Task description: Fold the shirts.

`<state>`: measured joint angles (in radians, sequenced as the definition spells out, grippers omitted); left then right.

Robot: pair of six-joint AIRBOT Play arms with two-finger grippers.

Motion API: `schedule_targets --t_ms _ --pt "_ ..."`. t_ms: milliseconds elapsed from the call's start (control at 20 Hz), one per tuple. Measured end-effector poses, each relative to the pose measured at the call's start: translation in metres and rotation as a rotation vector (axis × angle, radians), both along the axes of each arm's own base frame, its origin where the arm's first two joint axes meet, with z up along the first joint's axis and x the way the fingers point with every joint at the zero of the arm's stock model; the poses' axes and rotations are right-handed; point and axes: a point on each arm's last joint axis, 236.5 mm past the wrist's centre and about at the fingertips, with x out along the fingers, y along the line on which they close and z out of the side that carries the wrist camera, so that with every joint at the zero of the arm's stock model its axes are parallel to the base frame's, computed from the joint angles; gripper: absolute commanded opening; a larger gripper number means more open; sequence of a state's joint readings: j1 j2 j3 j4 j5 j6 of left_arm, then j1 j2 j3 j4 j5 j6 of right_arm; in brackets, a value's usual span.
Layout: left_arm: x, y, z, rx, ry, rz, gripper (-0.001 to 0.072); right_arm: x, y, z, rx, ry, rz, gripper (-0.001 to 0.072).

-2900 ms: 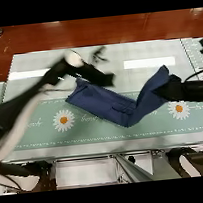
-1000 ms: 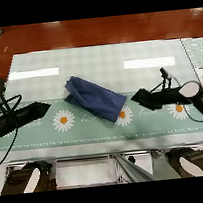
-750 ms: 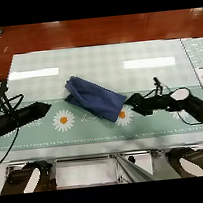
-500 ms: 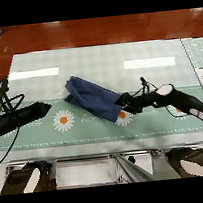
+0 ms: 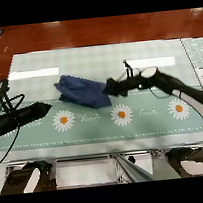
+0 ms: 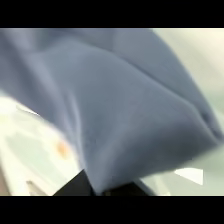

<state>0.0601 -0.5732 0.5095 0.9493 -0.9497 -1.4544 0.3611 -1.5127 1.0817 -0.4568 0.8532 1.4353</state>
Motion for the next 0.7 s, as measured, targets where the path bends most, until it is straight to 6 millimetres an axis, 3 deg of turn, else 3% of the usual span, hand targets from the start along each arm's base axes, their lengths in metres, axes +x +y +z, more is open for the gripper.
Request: schedule_targets --t_ms 200,350,500,600,700 --pt "0.0 0.0 0.0 0.001 -0.001 -0.002 0.0023 0.055 0.008 0.109 0.087 -0.265 0.028 0.0032" --pt "0.0 0.0 0.0 0.001 0.0 -0.002 0.0023 0.078 -0.003 0.183 0.123 -0.433 0.028 0.0032" --pt "-0.001 0.0 -0.001 0.001 0.003 -0.003 0.0023 0.091 -0.035 0.237 0.114 -0.554 -0.005 0.0031" --pt "-0.002 -0.001 -0.002 0.0 0.006 -0.005 0.0023 0.097 -0.072 0.262 0.067 -0.604 -0.054 0.0032" --pt "-0.002 -0.001 -0.002 0.0 0.009 -0.006 0.0023 0.099 -0.117 0.273 -0.007 -0.613 -0.112 0.0032"
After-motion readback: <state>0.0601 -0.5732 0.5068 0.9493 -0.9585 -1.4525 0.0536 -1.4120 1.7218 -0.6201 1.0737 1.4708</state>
